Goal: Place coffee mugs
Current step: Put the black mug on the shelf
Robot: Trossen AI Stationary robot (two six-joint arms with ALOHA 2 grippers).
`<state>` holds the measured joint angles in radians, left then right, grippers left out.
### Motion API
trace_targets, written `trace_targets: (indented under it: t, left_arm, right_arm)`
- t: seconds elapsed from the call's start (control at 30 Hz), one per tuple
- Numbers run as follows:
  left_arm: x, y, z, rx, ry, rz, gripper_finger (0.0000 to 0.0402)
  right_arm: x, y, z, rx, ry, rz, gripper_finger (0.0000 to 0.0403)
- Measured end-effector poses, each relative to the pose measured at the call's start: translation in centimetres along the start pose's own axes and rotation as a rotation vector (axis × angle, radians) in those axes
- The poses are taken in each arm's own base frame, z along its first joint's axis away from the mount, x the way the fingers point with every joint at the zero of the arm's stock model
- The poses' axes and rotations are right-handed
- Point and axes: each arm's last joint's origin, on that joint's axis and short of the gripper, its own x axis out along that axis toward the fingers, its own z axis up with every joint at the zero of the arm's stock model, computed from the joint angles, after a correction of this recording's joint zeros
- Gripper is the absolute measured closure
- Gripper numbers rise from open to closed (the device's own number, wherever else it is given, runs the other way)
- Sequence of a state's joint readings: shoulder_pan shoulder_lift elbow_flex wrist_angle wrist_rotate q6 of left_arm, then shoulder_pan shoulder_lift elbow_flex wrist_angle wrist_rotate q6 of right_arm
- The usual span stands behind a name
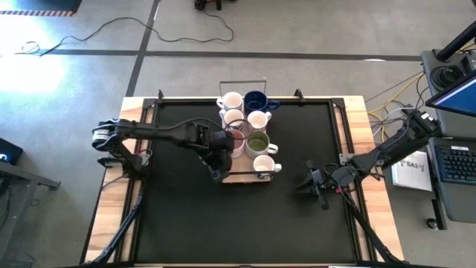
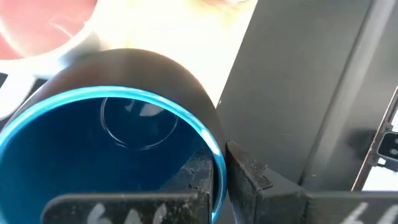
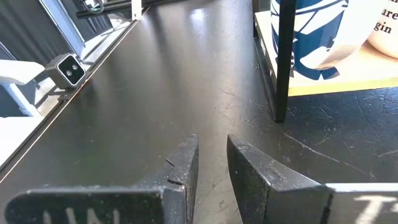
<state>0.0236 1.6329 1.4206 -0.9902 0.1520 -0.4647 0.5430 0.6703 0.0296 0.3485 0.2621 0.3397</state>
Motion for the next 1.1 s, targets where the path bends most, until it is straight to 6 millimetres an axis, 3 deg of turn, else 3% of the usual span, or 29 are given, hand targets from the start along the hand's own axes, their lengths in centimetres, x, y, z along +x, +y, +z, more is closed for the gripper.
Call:
trace_targets:
  t: [0.43,1.1]
  left_arm:
    - [-0.2,-1.2,2.3,0.0,0.051,-0.022,0.0391]
    - [1.2,-2.2,4.5,-0.026,0.088,-0.047,0.0391]
  right_arm:
    - [0.0,0.0,0.0,0.0,0.0,0.0,0.0328]
    - [0.0,0.0,0.0,0.0,0.0,0.0,0.0328]
